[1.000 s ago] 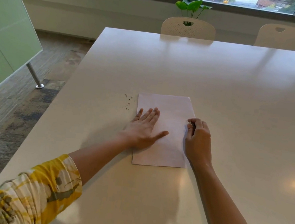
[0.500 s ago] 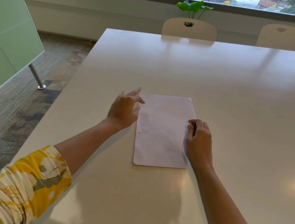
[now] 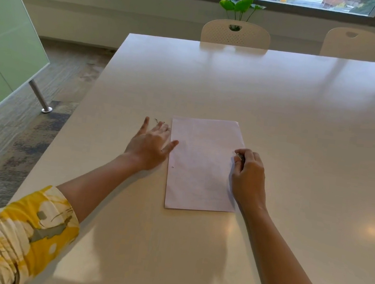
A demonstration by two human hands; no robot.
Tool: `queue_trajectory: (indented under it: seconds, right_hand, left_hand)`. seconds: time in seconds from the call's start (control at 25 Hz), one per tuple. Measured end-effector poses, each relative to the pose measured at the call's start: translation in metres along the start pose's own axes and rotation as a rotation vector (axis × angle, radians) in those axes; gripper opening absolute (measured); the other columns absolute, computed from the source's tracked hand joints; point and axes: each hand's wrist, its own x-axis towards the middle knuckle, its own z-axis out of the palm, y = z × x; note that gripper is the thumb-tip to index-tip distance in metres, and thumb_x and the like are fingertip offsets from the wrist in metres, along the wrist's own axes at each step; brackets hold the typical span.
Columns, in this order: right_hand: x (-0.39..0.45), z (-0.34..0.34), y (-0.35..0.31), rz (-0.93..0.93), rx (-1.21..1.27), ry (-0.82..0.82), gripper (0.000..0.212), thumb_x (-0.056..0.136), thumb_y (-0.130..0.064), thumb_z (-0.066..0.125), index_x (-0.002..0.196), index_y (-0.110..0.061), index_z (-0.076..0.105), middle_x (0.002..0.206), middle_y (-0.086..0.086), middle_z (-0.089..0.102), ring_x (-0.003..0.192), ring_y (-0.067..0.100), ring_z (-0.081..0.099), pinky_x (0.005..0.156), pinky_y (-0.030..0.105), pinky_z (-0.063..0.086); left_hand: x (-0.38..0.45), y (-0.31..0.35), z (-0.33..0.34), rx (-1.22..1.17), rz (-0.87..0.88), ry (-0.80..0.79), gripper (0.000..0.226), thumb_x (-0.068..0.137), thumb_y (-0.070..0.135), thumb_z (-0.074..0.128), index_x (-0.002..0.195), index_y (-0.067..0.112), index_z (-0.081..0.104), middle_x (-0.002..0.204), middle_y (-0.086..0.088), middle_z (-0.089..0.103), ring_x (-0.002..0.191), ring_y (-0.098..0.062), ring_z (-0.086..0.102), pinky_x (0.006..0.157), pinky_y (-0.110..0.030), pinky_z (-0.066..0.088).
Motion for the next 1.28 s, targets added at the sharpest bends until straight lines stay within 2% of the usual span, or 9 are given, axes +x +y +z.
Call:
queue_trajectory:
  seconds: [0.12, 0.24, 0.32, 0.4, 0.56, 0.76, 1.04, 1.16, 1.28]
  right_hand:
    - [0.000, 0.000, -0.001, 0.030, 0.038, 0.001, 0.020, 0.101, -0.017, 0.051, 0.118, -0.011, 0.060, 0.112, 0.003, 0.060, 0.102, 0.016, 0.057, 0.089, 0.026, 0.048]
    - [0.001, -0.001, 0.000, 0.085, 0.095, 0.011, 0.016, 0.097, -0.016, 0.057, 0.112, -0.013, 0.062, 0.107, -0.001, 0.060, 0.097, 0.012, 0.059, 0.082, 0.016, 0.046]
    - [0.002, -0.002, 0.001, 0.096, 0.103, 0.015, 0.012, 0.096, -0.017, 0.060, 0.106, -0.014, 0.064, 0.102, -0.002, 0.061, 0.091, 0.009, 0.059, 0.075, 0.007, 0.041]
    - [0.002, -0.003, 0.000, 0.110, 0.129, 0.023, 0.009, 0.095, -0.020, 0.062, 0.103, -0.016, 0.065, 0.096, -0.003, 0.063, 0.086, 0.006, 0.059, 0.073, 0.010, 0.044]
    - [0.003, -0.006, -0.003, 0.147, 0.167, 0.019, 0.010, 0.094, -0.027, 0.064, 0.102, -0.020, 0.065, 0.090, -0.005, 0.066, 0.080, 0.009, 0.063, 0.068, 0.018, 0.049]
    - [0.003, -0.010, -0.003, 0.139, 0.160, -0.023, 0.015, 0.087, -0.018, 0.072, 0.100, -0.023, 0.075, 0.096, 0.001, 0.065, 0.074, 0.010, 0.064, 0.065, 0.007, 0.045]
    - [0.000, -0.023, -0.017, 0.182, 0.205, -0.014, 0.016, 0.090, -0.024, 0.070, 0.104, -0.019, 0.076, 0.083, 0.000, 0.073, 0.069, 0.012, 0.065, 0.064, 0.010, 0.047]
    - [-0.021, -0.027, -0.035, 0.195, 0.122, -0.044, 0.015, 0.084, -0.031, 0.077, 0.093, -0.019, 0.076, 0.073, -0.010, 0.071, 0.064, -0.002, 0.062, 0.061, 0.005, 0.044]
    - [-0.067, -0.004, -0.061, 0.141, 0.177, -0.169, 0.011, 0.083, -0.030, 0.077, 0.081, -0.020, 0.074, 0.062, -0.010, 0.067, 0.054, -0.002, 0.058, 0.054, 0.010, 0.042]
  left_hand:
    - [0.000, 0.008, -0.006, -0.091, 0.082, -0.109, 0.090, 0.095, 0.068, 0.039, 0.159, 0.012, 0.012, 0.167, -0.003, 0.006, 0.153, -0.014, -0.006, 0.121, -0.036, -0.015]
    - [-0.005, 0.027, -0.006, -0.164, 0.224, -0.426, 0.121, 0.073, 0.084, 0.054, 0.160, 0.022, -0.002, 0.165, 0.007, -0.018, 0.148, -0.008, -0.025, 0.119, -0.035, -0.020]
    - [-0.006, 0.031, -0.005, -0.163, 0.215, -0.557, 0.134, 0.063, 0.088, 0.062, 0.158, 0.029, -0.012, 0.161, 0.013, -0.027, 0.145, -0.007, -0.031, 0.120, -0.039, -0.019]
    - [-0.004, 0.028, -0.007, -0.141, 0.192, -0.621, 0.143, 0.055, 0.088, 0.068, 0.156, 0.034, -0.018, 0.159, 0.015, -0.032, 0.143, -0.008, -0.035, 0.120, -0.040, -0.018]
    - [-0.002, 0.019, -0.007, -0.111, 0.183, -0.640, 0.151, 0.047, 0.088, 0.072, 0.154, 0.037, -0.022, 0.156, 0.015, -0.037, 0.140, -0.007, -0.038, 0.118, -0.044, -0.023]
    - [-0.005, 0.017, -0.004, -0.080, 0.153, -0.637, 0.155, 0.036, 0.095, 0.065, 0.151, 0.043, -0.025, 0.156, 0.019, -0.037, 0.139, -0.005, -0.039, 0.112, -0.056, -0.028]
    - [-0.005, 0.024, -0.012, -0.064, 0.088, -0.679, 0.161, 0.026, 0.095, 0.065, 0.150, 0.045, -0.025, 0.156, 0.020, -0.037, 0.142, -0.007, -0.036, 0.112, -0.065, -0.022]
    - [-0.004, 0.025, -0.012, -0.076, 0.070, -0.687, 0.164, 0.024, 0.094, 0.067, 0.151, 0.044, -0.024, 0.156, 0.020, -0.037, 0.143, -0.007, -0.036, 0.113, -0.065, -0.017]
    - [-0.001, 0.026, -0.009, -0.068, 0.069, -0.685, 0.165, 0.022, 0.094, 0.066, 0.150, 0.044, -0.026, 0.156, 0.019, -0.037, 0.144, -0.009, -0.034, 0.114, -0.066, -0.016]
